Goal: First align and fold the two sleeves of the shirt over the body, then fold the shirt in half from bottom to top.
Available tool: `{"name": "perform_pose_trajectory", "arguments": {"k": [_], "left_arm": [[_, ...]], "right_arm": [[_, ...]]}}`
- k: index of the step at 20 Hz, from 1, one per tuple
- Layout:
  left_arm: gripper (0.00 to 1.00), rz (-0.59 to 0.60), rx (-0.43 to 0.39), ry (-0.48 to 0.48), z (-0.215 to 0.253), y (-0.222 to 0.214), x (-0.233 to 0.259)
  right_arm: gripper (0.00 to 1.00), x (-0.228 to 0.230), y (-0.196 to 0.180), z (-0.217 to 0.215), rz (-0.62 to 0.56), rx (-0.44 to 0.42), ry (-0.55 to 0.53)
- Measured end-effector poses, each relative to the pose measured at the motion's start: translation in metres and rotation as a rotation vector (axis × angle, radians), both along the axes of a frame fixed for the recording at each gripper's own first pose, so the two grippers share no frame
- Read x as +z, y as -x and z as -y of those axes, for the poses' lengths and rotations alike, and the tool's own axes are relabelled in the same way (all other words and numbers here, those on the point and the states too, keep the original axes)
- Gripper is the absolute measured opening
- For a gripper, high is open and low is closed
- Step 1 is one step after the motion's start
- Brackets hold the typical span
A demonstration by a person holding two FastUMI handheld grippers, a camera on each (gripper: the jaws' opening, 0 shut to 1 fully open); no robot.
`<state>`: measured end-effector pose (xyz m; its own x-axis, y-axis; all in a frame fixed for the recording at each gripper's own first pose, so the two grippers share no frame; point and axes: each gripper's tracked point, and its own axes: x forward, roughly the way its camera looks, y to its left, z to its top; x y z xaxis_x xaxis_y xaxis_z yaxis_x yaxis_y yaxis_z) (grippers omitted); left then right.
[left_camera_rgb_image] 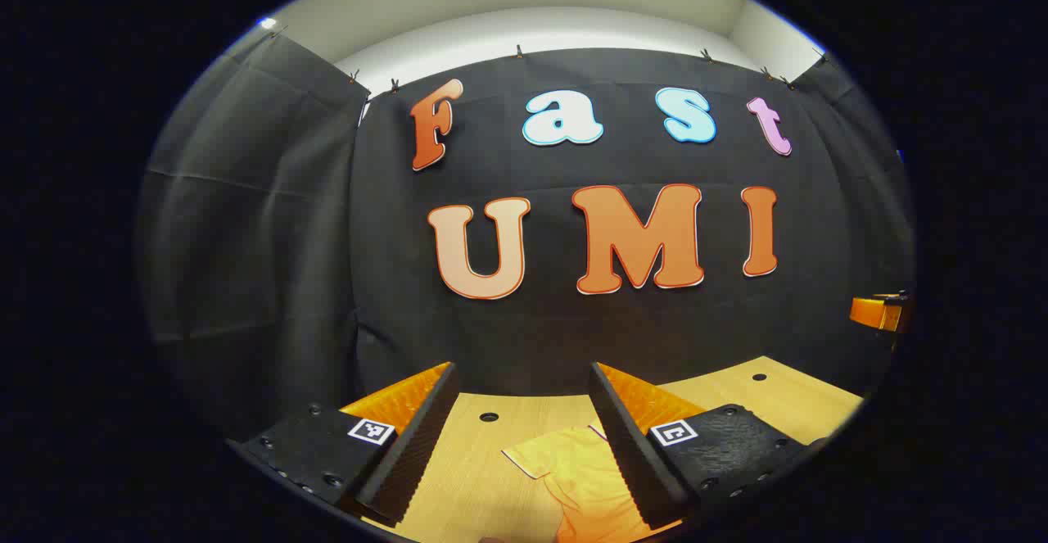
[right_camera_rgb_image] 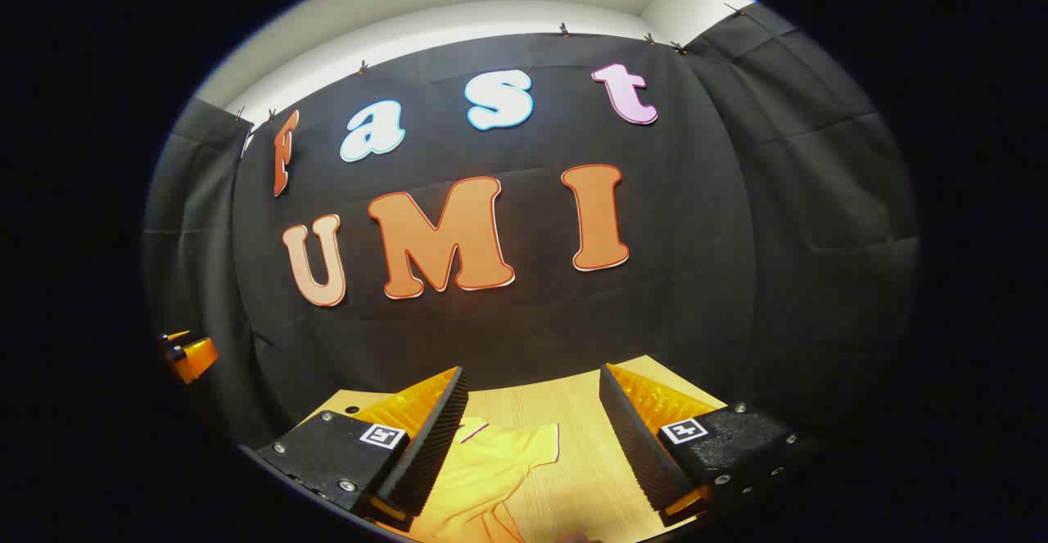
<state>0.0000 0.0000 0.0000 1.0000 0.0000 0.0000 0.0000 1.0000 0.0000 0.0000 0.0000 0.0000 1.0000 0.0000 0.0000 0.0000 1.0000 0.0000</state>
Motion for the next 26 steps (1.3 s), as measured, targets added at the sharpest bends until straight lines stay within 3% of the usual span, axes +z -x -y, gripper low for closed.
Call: {"name": "perform_pose_trajectory", "arguments": {"k": [4,7,11,17,22,26], "left_arm": [[0.98,-0.023,-0.045,0.121,0.012,-0.016,-0.006],[0.98,-0.039,-0.013,0.204,0.009,-0.043,-0.01],[0.98,-0.084,0.039,0.265,0.005,-0.074,-0.02],[0.98,-0.078,0.109,0.164,-0.001,-0.092,-0.01],[0.98,-0.072,0.113,0.119,0.007,-0.108,-0.012],[0.98,-0.094,0.084,0.101,0.016,-0.13,-0.022]], "right_arm": [[0.98,-0.007,-0.02,0.0,-0.032,0.014,0.056],[0.98,-0.009,-0.044,-0.003,-0.038,0.052,0.088],[0.98,-0.019,-0.078,-0.006,-0.088,0.086,0.05],[0.98,-0.029,-0.114,-0.006,-0.113,0.123,0.152],[0.98,-0.037,-0.133,-0.008,-0.147,0.141,0.147],[0.98,-0.048,-0.149,0.004,-0.214,0.098,0.117]]}}
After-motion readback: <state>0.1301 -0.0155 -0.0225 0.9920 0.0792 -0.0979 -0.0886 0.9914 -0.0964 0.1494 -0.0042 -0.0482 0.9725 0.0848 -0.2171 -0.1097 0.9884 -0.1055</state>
